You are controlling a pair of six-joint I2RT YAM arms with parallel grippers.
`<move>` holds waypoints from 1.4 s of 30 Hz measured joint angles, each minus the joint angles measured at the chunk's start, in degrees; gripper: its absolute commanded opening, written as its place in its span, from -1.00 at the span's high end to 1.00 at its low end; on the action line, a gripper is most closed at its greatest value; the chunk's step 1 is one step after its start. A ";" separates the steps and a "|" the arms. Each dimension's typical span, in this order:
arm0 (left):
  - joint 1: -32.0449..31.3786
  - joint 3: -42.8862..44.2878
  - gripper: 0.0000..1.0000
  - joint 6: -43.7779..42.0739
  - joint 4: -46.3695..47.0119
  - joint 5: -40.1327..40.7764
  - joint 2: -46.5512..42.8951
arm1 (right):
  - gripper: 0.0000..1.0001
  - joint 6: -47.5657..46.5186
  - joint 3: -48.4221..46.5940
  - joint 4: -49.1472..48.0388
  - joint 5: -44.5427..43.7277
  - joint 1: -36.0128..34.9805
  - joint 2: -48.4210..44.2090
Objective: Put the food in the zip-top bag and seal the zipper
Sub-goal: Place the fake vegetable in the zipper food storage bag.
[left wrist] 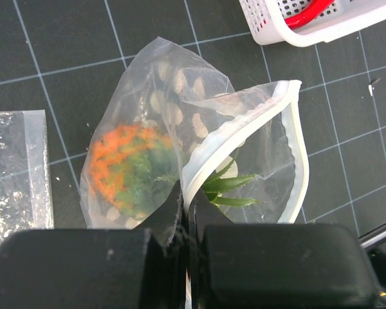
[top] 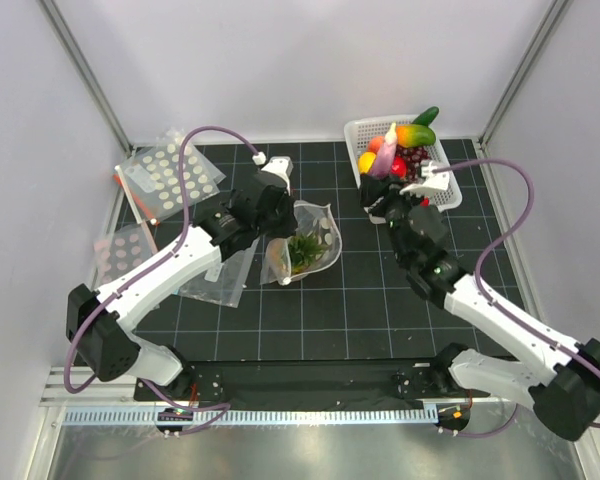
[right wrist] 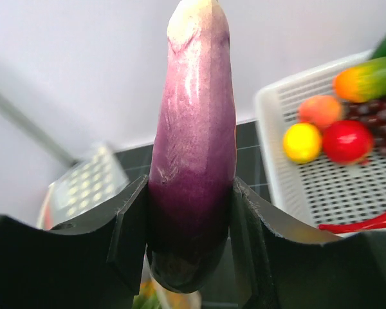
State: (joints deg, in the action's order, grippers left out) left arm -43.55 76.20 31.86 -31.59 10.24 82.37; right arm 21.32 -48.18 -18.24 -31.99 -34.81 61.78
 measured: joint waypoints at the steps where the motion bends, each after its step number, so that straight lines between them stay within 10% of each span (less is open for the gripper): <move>1: 0.26 0.00 0.99 0.33 0.02 -0.48 0.00 | 0.98 -0.44 1.64 -1.29 0.92 -1.27 -1.62; 8: 1.46 0.00 0.99 1.64 0.22 -4.55 0.00 | 0.96 -1.66 16.44 -16.22 7.26 -7.45 -6.82; 22: 1.49 0.00 0.99 2.29 0.96 -6.71 0.00 | 0.94 -12.11 26.99 -48.37 11.19 -19.41 11.61; 42: 1.57 -1.27 0.99 2.51 2.21 -7.21 -0.68 | 0.74 -19.93 26.97 -54.14 9.88 -19.47 15.80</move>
State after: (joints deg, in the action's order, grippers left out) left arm -41.98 74.94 34.37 -29.39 3.03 81.69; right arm 1.39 -21.21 -72.38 -22.11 -54.28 77.58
